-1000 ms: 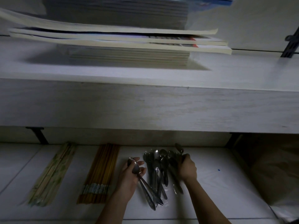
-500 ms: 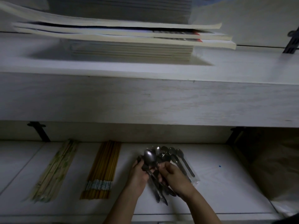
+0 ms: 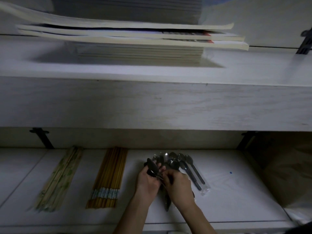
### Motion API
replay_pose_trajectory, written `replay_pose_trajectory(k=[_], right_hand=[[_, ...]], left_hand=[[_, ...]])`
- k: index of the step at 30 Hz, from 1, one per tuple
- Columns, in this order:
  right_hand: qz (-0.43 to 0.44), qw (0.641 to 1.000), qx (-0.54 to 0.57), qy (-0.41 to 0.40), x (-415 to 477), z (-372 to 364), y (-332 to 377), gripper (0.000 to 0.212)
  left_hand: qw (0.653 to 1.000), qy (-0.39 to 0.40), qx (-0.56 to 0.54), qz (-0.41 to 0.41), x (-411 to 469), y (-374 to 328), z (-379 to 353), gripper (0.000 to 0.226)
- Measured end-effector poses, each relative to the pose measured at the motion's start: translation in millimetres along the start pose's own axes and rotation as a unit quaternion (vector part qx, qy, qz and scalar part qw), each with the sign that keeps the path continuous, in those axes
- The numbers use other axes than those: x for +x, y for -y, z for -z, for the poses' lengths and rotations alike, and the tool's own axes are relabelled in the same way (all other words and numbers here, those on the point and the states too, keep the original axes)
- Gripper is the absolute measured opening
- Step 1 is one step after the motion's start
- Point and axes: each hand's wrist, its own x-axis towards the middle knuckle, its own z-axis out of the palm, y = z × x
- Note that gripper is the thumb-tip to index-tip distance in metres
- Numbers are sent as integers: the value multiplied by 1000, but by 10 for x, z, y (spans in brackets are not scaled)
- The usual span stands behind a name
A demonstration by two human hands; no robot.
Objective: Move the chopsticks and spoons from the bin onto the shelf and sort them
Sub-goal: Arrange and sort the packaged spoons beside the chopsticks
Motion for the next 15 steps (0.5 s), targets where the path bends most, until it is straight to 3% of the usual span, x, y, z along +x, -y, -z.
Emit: replay_pose_trajectory(k=[8,15], right_hand=[[38,996,-72,-23,33,15,-1,20],[49,996,-63,46,50,129,-119,23]], left_hand=[[999,25,-39,6,48,26,-16,41],[998,-2,-69,-7,156,54,14,40]])
